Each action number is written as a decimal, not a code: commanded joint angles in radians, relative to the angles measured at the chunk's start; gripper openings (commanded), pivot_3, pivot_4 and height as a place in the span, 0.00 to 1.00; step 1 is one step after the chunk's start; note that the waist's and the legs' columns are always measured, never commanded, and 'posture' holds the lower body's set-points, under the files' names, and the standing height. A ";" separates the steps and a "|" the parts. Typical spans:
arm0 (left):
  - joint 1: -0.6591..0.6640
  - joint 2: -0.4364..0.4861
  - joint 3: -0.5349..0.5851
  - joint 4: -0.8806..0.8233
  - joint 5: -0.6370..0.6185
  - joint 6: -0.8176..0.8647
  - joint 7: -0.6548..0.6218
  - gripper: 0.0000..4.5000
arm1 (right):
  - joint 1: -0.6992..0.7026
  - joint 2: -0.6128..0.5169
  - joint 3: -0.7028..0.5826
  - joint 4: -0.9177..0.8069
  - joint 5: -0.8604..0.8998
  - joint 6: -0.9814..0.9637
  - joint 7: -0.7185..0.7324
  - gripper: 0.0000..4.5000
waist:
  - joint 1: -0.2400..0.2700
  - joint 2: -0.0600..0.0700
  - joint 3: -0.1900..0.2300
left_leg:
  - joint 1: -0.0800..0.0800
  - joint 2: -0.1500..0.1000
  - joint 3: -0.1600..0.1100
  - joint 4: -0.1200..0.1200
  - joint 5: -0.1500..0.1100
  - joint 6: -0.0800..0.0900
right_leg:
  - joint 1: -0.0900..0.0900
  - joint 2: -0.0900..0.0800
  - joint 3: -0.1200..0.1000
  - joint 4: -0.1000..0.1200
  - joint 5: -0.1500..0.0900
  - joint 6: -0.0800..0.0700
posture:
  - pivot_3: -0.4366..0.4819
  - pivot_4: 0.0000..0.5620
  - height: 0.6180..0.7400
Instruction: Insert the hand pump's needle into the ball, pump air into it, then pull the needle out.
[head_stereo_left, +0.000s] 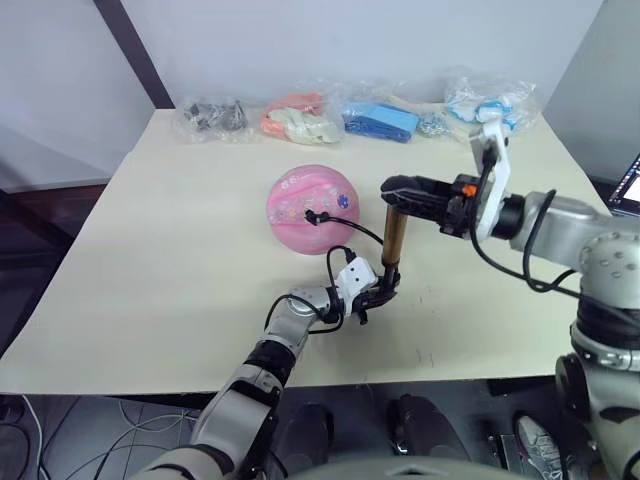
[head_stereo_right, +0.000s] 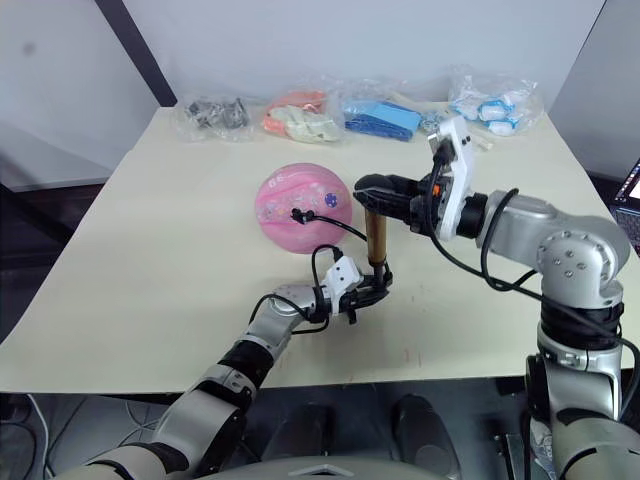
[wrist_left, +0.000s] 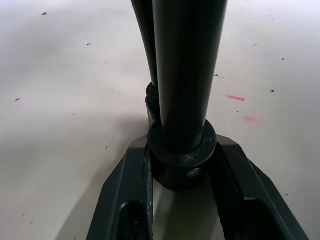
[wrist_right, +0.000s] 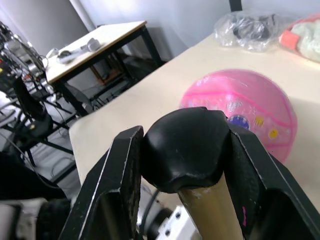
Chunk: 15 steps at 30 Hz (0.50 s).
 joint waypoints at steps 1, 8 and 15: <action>0.047 0.023 -0.018 0.060 0.036 0.066 0.002 0.24 | 0.103 0.000 0.156 0.058 -0.119 -0.061 0.067 0.40 | 0.000 -0.001 -0.001 | 0.000 0.000 0.000 0.000 0.000 0.000 | 0.000 0.000 0.000 0.000 0.000 0.000 | 0.48 0.27 1.00; 0.044 0.026 -0.017 0.056 0.035 0.070 0.002 0.24 | 0.202 0.022 0.325 0.201 -0.303 -0.197 0.166 0.40 | -0.001 -0.003 -0.007 | 0.001 0.000 0.000 0.000 0.000 0.000 | 0.000 0.000 0.000 -0.001 0.000 0.000 | 0.48 0.27 1.00; 0.050 0.027 -0.019 0.054 0.035 0.071 0.002 0.24 | 0.127 0.034 0.188 0.116 -0.222 -0.130 0.149 0.40 | -0.001 -0.005 -0.010 | 0.002 0.001 -0.001 -0.001 0.000 0.000 | 0.002 0.001 0.000 -0.001 0.000 0.000 | 0.48 0.27 1.00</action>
